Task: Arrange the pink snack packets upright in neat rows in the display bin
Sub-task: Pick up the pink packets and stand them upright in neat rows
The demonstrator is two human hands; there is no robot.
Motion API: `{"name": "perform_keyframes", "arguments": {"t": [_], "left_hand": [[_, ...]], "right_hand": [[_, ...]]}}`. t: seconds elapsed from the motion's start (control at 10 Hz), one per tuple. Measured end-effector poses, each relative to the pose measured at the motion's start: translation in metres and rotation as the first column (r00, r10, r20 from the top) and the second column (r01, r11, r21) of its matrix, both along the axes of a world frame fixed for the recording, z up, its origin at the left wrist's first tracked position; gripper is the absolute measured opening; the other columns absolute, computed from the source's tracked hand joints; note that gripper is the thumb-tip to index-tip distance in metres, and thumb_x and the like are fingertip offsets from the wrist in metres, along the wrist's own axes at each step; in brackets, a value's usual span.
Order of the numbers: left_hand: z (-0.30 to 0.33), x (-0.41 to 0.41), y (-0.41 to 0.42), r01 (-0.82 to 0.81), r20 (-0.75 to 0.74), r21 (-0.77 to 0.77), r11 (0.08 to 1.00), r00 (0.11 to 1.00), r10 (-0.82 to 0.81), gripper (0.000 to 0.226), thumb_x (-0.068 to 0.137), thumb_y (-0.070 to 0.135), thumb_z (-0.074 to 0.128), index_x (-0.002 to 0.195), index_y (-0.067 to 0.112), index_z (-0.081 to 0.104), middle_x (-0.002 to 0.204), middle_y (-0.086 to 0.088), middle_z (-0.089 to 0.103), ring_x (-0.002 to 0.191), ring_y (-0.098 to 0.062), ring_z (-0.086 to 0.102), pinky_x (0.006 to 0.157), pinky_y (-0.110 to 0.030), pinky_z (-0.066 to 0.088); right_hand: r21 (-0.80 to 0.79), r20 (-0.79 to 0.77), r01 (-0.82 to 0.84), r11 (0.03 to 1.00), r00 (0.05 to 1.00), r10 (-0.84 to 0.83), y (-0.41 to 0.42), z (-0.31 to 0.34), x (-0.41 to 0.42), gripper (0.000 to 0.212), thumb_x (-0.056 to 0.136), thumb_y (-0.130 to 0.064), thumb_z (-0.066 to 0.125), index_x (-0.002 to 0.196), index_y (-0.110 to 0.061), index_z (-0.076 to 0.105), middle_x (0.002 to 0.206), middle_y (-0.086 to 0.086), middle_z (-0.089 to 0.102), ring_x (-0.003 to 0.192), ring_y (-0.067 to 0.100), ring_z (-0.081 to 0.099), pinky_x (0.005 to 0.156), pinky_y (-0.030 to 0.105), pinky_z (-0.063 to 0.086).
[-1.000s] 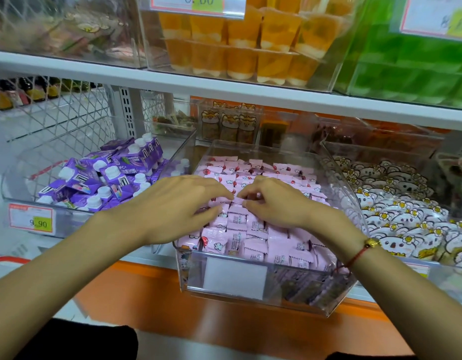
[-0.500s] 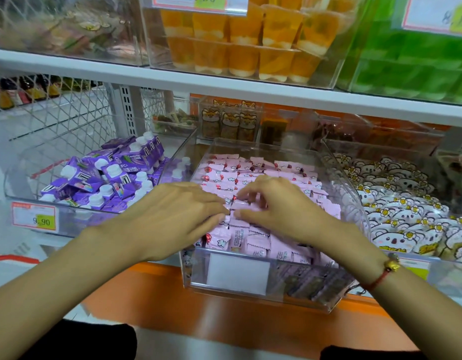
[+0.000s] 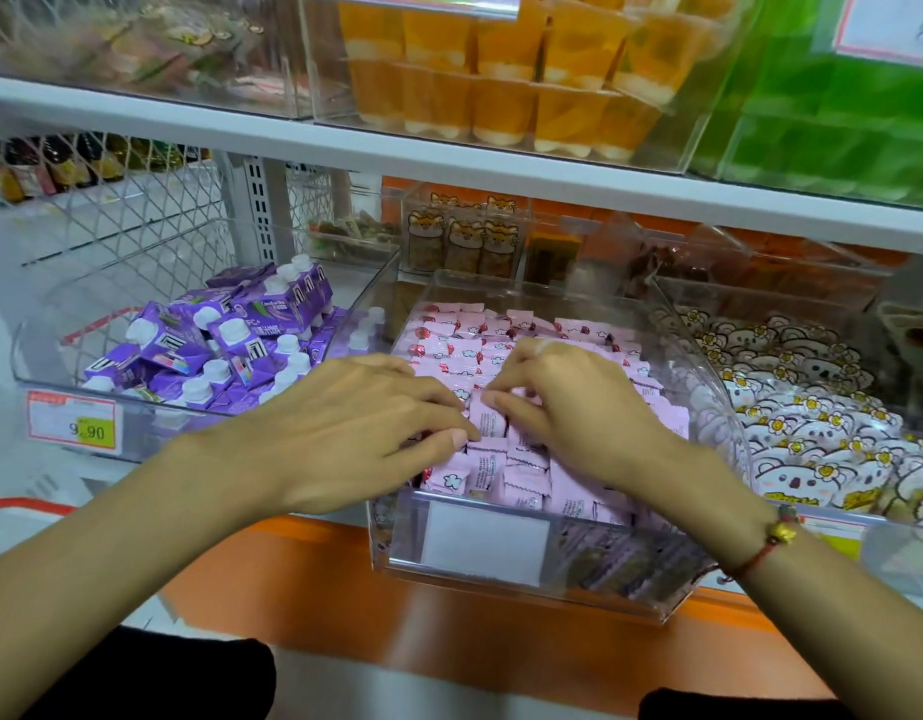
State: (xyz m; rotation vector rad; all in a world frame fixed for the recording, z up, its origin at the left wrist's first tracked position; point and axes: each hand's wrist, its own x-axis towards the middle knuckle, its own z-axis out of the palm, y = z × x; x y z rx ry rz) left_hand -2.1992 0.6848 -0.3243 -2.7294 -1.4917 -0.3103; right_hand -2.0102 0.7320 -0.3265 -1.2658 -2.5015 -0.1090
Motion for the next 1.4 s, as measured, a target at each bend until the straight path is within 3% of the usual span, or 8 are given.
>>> {"name": "perform_keyframes", "arguments": {"t": [0.1, 0.3, 0.4, 0.5, 0.7, 1.0, 1.2, 1.4], "left_hand": [[0.001, 0.002, 0.000, -0.023, 0.000, -0.006, 1.000, 1.000, 0.023, 0.039, 0.098, 0.044, 0.025, 0.122, 0.036, 0.056, 0.128, 0.018, 0.053, 0.116, -0.002, 0.046, 0.095, -0.017, 0.027], [-0.002, -0.003, 0.002, -0.001, -0.066, 0.096, 0.995, 0.998, 0.007, 0.040, 0.097, 0.046, 0.025, 0.119, 0.037, 0.057, 0.125, 0.019, 0.055, 0.112, -0.006, 0.048, 0.097, -0.028, 0.034], [-0.002, -0.001, 0.000, -0.067, 0.149, 0.187, 0.980, 0.988, 0.039, 0.030, 0.095, 0.046, 0.035, 0.108, 0.037, 0.060, 0.111, 0.018, 0.062, 0.094, -0.008, 0.056, 0.071, -0.030, 0.042], [0.002, 0.000, 0.001, -0.136, 0.442, 0.244, 0.960, 0.897, 0.015, 0.029, 0.085, 0.028, 0.062, 0.112, 0.036, 0.054, 0.118, 0.019, 0.058, 0.099, -0.010, 0.058, 0.072, -0.031, 0.048], [0.006, 0.008, 0.003, 0.041, 0.545, 0.291, 0.956, 0.814, -0.201, 0.048, 0.075, -0.003, 0.068, 0.113, 0.026, 0.061, 0.121, 0.015, 0.052, 0.104, -0.001, 0.055, 0.076, -0.039, 0.052], [0.015, 0.005, 0.003, -0.045, 0.900, -0.058, 0.997, 0.430, 0.072, 0.014, 0.077, 0.036, 0.070, 0.087, 0.026, 0.069, 0.080, 0.016, 0.073, 0.072, -0.002, 0.069, 0.052, -0.008, 0.046], [0.011, 0.004, 0.000, -0.169, 0.830, -0.076, 0.983, 0.535, 0.157, 0.041, 0.069, 0.062, 0.064, 0.098, 0.033, 0.065, 0.087, 0.003, 0.074, 0.075, -0.016, 0.069, 0.079, -0.044, 0.055], [0.008, 0.006, 0.000, -0.249, 0.733, 0.020, 0.968, 0.662, 0.155, 0.049, 0.071, 0.067, 0.055, 0.110, 0.040, 0.041, 0.092, 0.031, 0.065, 0.070, 0.014, 0.057, 0.064, -0.020, 0.043]], "right_hand": [[0.205, 0.028, 0.009, 0.979, 0.999, -0.015, -0.002, -0.001, -0.002, 0.029, 0.099, -0.038, 0.041, 0.103, -0.024, 0.067, 0.102, -0.004, 0.063, 0.088, 0.024, 0.060, 0.065, 0.035, 0.046], [0.279, -0.595, 0.163, 0.946, 0.803, 0.038, 0.006, 0.019, 0.008, 0.022, 0.097, -0.027, 0.050, 0.093, -0.012, 0.066, 0.084, 0.001, 0.066, 0.071, 0.015, 0.061, 0.064, 0.040, 0.052], [0.120, -0.793, 0.237, 0.964, 0.607, -0.051, 0.007, 0.024, 0.016, 0.021, 0.097, -0.024, 0.049, 0.090, -0.013, 0.065, 0.082, 0.000, 0.067, 0.069, 0.016, 0.062, 0.064, 0.041, 0.053], [-0.211, -0.902, 0.148, 0.966, 0.351, -0.251, 0.007, 0.027, 0.020, 0.020, 0.098, -0.021, 0.048, 0.090, -0.012, 0.064, 0.087, 0.011, 0.069, 0.068, 0.019, 0.064, 0.059, 0.032, 0.053], [-0.575, -0.817, -0.177, 0.798, 0.160, -0.554, 0.003, 0.025, 0.009, 0.020, 0.095, -0.014, 0.049, 0.098, -0.001, 0.064, 0.071, 0.004, 0.065, 0.046, 0.005, 0.060, 0.046, 0.015, 0.050], [-0.474, -0.804, -0.024, 0.880, 0.419, -0.422, -0.002, 0.033, 0.012, 0.040, 0.095, -0.041, 0.048, 0.065, -0.015, 0.053, 0.056, -0.002, 0.051, 0.043, 0.007, 0.043, 0.045, 0.018, 0.035], [-0.181, -0.703, -0.091, 0.979, 0.708, -0.064, -0.010, 0.038, 0.009, 0.025, 0.091, -0.042, 0.054, 0.107, -0.024, 0.061, 0.098, 0.002, 0.059, 0.084, 0.011, 0.052, 0.071, 0.021, 0.041], [-0.231, -0.466, -0.303, 0.925, 0.869, 0.169, -0.016, 0.035, 0.002, 0.048, 0.089, -0.039, 0.055, 0.136, -0.030, 0.046, 0.118, -0.013, 0.055, 0.109, 0.008, 0.050, 0.091, 0.024, 0.041]]}}
